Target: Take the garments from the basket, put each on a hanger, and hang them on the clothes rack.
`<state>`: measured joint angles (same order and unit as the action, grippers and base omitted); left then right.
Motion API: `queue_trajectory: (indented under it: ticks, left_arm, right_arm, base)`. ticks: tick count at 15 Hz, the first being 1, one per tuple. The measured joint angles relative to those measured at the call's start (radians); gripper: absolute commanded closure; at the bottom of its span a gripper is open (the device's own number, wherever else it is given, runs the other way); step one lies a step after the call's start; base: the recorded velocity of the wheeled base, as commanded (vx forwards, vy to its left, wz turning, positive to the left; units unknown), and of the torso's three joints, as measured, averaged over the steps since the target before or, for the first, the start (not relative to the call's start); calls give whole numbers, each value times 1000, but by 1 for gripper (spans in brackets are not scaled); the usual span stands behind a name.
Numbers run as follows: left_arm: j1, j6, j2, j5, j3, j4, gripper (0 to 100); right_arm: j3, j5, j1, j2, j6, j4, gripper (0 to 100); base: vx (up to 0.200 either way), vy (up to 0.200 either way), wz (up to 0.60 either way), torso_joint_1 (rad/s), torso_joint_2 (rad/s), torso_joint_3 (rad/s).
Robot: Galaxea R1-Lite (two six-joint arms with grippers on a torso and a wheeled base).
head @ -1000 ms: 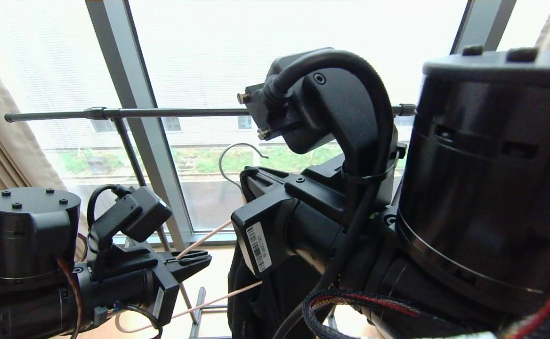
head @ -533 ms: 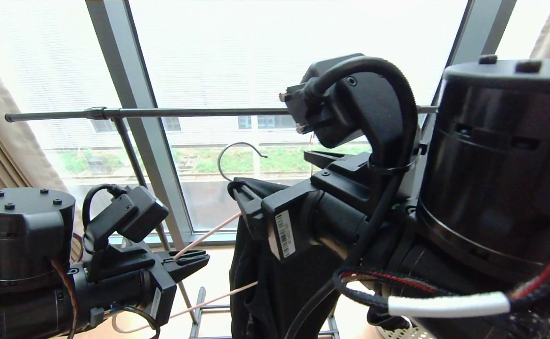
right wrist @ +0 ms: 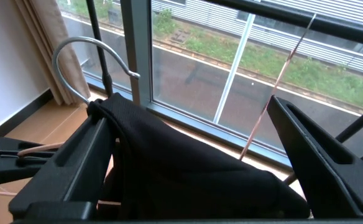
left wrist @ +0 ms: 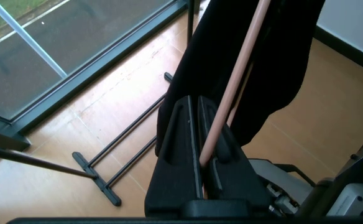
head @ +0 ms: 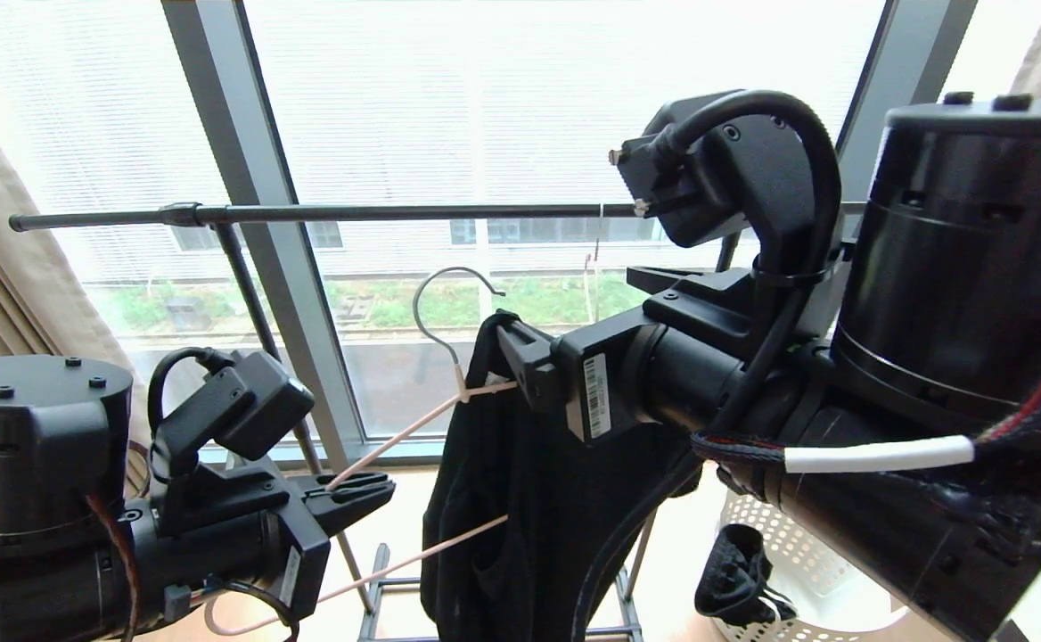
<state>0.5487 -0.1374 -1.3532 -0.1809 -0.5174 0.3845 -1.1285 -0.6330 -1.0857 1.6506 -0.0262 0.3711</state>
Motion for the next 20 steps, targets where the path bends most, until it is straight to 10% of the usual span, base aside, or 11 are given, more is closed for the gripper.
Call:
queue_trajectory:
  ticks: [20]
  left_arm:
    - [-56,5,-4,-1,-6,46,100]
  right_arm:
    - [-24,0,5,90,13,-17,0]
  base:
    - [0,0,0,0,0,0]
